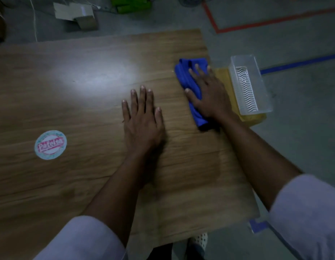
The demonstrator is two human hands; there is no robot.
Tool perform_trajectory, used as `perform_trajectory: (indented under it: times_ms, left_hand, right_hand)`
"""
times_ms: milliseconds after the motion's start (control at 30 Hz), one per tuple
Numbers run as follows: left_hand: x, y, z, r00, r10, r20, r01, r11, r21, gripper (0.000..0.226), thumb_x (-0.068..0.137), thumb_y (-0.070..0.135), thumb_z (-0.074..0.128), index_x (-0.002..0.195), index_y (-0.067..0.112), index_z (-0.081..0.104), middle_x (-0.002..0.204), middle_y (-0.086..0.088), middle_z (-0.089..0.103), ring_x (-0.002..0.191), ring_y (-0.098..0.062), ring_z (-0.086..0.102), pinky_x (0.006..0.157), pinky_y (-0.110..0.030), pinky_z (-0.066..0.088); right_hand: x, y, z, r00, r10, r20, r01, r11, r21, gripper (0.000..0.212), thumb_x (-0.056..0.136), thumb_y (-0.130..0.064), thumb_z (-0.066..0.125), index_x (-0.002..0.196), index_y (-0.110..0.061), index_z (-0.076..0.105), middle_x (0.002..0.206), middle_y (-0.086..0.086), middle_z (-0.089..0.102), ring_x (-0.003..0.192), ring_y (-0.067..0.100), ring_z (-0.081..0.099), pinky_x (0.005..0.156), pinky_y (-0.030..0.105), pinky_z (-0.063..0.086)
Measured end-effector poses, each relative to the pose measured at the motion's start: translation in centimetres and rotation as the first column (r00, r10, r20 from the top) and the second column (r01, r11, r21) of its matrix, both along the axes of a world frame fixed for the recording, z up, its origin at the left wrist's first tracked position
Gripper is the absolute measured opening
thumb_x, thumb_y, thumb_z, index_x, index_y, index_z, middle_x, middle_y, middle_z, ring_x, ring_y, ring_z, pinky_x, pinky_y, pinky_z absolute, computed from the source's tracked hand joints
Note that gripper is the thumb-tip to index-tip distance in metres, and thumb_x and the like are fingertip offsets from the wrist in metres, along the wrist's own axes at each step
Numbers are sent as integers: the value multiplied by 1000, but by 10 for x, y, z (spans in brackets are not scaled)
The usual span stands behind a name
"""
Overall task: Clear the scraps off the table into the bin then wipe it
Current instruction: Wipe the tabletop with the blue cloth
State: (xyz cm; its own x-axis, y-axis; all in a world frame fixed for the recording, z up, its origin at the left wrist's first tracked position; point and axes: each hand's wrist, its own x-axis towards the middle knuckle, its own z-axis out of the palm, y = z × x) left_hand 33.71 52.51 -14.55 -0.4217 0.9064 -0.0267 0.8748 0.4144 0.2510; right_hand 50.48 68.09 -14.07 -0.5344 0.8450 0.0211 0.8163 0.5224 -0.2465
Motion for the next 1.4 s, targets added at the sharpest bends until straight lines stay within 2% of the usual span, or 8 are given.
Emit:
perform_trajectory:
  times_ms: [233,467,633,700,900,1100,1300,1400]
  left_hand:
    - [26,-36,0,1000,14,27,-14,1000,2,63,106,43,13,164,20,-1,171,-2,-11,156,-20,-16,127,-47,-6]
    - [39,-79,-7,999,-36,-41,38,998,44,66,103,41,22,163,16,16,171,-5,7,158,-23,1,127,-48,3]
    - [47,-87,-6,997,-18,-69,18,1000,7,64,105,44,16,164,21,6,171,-3,-4,158,-19,-9,127,-49,0]
    - [46,-86,-8,996,-14,-85,14,1000,8,64,105,44,17,164,20,8,172,-4,-2,158,-20,-7,127,-49,1]
    - [44,-85,-7,995,-12,-95,15,999,29,64,103,41,20,162,15,22,171,-5,11,158,-22,6,127,-50,7]
    - [45,-86,-3,999,-5,-45,5,1000,16,64,105,43,21,164,23,10,172,-2,0,158,-18,-5,127,-49,1]
    - [40,-87,-8,997,-26,-76,28,999,35,68,98,36,27,163,17,18,171,-6,10,158,-22,5,127,-49,4]
    - [43,-87,-4,998,-17,-53,20,999,44,64,103,37,25,163,21,15,172,-4,7,158,-21,1,127,-47,0]
  right_hand:
    - [8,-70,2,944,-320,-75,323,946,30,66,103,-54,30,160,-21,22,169,0,16,156,30,7,124,46,17]
    - [46,-150,-5,936,340,-89,-336,940,60,60,103,-49,40,157,-26,33,167,-5,22,156,25,10,123,47,21]
    - [52,-111,-8,940,-268,-210,278,960,19,59,102,-44,41,155,-18,38,164,3,30,154,34,17,121,53,23]
    - [27,-131,-6,925,-329,-190,345,937,56,60,102,-44,39,156,-16,36,165,5,27,154,36,16,122,52,21]
    - [42,-140,-8,930,329,-164,-323,944,61,57,101,-44,44,154,-22,41,163,0,32,154,33,19,121,46,28]
    - [50,-110,1,927,-311,-209,309,950,-42,65,100,-49,35,157,-17,34,165,6,27,153,38,15,121,53,24]
    - [40,-200,-3,938,318,-138,-315,948,38,61,103,-39,47,158,-19,31,167,1,21,156,30,8,125,44,16]
    - [78,-158,-7,957,256,-135,-250,967,55,58,102,-37,46,156,-18,36,165,1,28,155,30,14,122,49,24]
